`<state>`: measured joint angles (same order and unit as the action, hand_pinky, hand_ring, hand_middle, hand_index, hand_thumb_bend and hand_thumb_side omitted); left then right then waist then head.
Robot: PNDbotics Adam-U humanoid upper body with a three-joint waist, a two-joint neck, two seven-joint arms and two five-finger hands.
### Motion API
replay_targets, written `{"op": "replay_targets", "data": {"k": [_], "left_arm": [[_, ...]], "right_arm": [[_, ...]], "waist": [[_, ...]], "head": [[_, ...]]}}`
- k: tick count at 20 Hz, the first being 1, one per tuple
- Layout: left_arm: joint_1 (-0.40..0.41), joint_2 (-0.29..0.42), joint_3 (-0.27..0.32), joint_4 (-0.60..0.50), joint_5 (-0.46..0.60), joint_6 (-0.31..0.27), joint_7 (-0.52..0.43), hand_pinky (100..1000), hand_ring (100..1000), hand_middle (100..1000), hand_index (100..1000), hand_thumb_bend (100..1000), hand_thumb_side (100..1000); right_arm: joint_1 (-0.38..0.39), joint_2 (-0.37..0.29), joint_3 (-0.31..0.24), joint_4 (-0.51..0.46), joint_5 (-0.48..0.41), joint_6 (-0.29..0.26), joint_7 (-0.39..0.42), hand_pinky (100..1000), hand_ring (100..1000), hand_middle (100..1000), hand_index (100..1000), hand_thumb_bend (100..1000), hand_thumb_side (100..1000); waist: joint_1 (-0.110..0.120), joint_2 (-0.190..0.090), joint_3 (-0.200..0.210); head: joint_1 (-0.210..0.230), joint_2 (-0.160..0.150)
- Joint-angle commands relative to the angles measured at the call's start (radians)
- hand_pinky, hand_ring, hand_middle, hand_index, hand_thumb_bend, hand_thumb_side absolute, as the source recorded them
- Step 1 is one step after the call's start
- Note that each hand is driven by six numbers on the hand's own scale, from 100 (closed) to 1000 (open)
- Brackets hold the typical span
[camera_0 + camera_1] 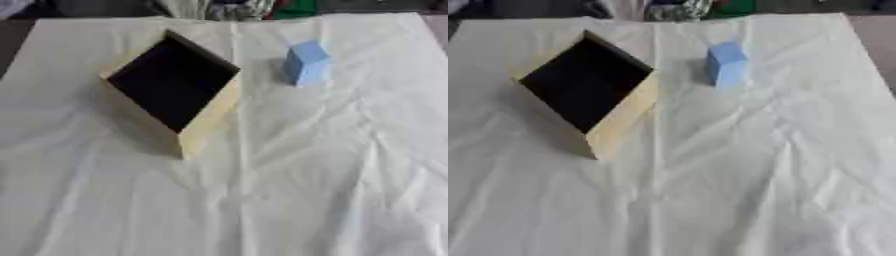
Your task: Pick up objects on the table and place them in the box.
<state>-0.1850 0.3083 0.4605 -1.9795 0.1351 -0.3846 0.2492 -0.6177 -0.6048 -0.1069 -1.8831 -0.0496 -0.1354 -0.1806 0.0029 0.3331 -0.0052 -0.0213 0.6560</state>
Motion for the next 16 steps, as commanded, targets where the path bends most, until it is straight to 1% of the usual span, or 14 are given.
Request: {"op": "replay_targets", "data": {"k": [1,4,8,9,10,11,12,13,16], "left_arm": [[-0.007,0.015,0.003,-0.020,0.003,0.001,-0.003,691,595,622,758,306,114],[-0.006,0.017,0.001,-0.020,0.004,0.002,-0.004,691,596,623,757,306,112],[-0.006,0.018,0.000,-0.020,0.005,0.003,-0.004,691,596,623,757,306,112],[-0.006,0.020,-0.001,-0.020,0.004,0.003,-0.004,691,597,624,757,309,111],[-0.004,0.025,-0.006,-0.020,0.004,0.007,-0.006,691,598,624,758,309,111],[-0.002,0.028,-0.009,-0.020,0.005,0.010,-0.007,691,599,624,757,311,111],[-0.001,0.030,-0.012,-0.020,0.006,0.012,-0.008,691,599,624,757,310,111],[0.000,0.031,-0.015,-0.020,0.007,0.014,-0.010,691,599,624,756,310,111],[-0.002,0.033,-0.025,-0.020,0.010,0.017,-0.017,691,599,624,756,310,110]], "right_arm": [[-0.029,-0.038,-0.011,0.007,0.021,0.003,0.004,681,680,657,795,100,400],[-0.064,-0.055,-0.006,0.050,0.060,0.004,0.021,685,683,658,796,100,379],[-0.082,-0.059,-0.003,0.081,0.081,-0.003,0.031,685,683,658,796,100,379],[-0.086,-0.062,0.001,0.087,0.084,-0.002,0.033,723,713,682,807,100,244],[-0.101,-0.077,0.015,0.102,0.094,0.006,0.043,731,719,687,811,100,234],[-0.122,-0.098,0.036,0.124,0.107,0.019,0.056,757,739,710,824,100,216],[-0.145,-0.121,0.060,0.147,0.121,0.033,0.070,764,744,716,827,100,213],[-0.169,-0.144,0.083,0.171,0.136,0.046,0.084,798,773,759,850,100,200],[-0.240,-0.216,0.155,0.242,0.180,0.081,0.128,834,810,819,877,100,190]], "waist": [[0.007,-0.014,0.003],[0.005,-0.022,0.007],[0.004,-0.024,0.008],[0.001,-0.028,0.011],[-0.005,-0.039,0.018],[-0.008,-0.046,0.023],[-0.010,-0.052,0.027],[-0.012,-0.056,0.031],[-0.016,-0.064,0.045]], "head": [[0.004,0.012],[0.008,0.025],[0.008,0.028],[0.005,0.027],[0.000,0.032],[-0.004,0.036],[-0.007,0.037],[-0.011,0.038],[-0.024,0.040]]}}
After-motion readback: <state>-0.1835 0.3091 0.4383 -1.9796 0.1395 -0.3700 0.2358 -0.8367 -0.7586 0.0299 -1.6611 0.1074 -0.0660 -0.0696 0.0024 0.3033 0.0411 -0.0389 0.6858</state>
